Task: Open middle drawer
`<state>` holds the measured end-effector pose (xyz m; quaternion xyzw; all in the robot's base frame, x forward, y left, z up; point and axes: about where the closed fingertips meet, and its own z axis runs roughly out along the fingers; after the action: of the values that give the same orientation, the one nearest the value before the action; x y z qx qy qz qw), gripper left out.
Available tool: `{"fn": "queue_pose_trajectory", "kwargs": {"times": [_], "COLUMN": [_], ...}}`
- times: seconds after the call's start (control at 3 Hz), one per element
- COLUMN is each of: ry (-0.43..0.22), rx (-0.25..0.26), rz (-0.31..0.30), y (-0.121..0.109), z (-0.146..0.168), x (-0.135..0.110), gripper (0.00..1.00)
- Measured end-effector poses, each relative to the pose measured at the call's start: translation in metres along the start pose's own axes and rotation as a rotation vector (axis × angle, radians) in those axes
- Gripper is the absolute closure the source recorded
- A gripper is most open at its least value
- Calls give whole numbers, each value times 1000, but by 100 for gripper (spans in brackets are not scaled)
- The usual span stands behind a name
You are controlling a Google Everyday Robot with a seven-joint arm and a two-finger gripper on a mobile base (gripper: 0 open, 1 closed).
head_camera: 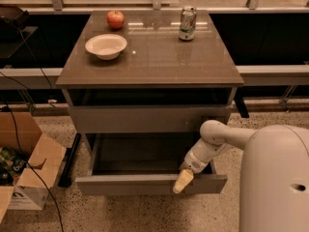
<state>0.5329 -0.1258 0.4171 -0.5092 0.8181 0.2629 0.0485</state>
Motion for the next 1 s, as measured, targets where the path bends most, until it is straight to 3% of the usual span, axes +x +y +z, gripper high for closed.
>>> {"fn": "queue_pose_trajectory", "kwargs": {"times": [0.33,1.0], "ry": [0,52], "rx": [0,-66], "rz": [0,-8], "y": [0,25], "z": [0,6], "x": [0,20], "gripper": [0,0]}}
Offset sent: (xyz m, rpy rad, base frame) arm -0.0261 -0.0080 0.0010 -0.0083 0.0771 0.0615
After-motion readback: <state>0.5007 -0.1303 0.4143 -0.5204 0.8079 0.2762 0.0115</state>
